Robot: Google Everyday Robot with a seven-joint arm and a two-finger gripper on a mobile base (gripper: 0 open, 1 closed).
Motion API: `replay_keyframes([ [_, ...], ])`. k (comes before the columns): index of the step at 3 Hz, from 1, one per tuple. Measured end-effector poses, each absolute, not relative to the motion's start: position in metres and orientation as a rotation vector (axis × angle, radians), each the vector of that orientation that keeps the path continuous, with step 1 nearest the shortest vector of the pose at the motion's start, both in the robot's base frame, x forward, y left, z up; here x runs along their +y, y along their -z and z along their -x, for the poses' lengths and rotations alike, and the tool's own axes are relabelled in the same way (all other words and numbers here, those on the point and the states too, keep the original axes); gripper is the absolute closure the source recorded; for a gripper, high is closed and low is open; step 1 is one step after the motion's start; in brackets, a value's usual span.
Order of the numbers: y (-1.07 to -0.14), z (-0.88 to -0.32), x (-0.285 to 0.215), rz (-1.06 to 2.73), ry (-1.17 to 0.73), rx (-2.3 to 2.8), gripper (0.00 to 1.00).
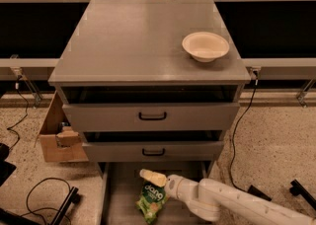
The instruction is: Place green rice chip bag into bottom drawer
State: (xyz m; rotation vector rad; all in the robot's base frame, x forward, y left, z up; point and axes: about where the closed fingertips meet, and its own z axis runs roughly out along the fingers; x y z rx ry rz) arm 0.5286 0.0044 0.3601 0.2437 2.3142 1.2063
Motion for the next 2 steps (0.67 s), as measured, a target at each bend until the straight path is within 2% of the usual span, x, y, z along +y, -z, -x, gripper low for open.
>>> replay_keyframes([
  [2,-0.376,-0.396,-0.006,-0.095,-1.132,2.721,0.00],
])
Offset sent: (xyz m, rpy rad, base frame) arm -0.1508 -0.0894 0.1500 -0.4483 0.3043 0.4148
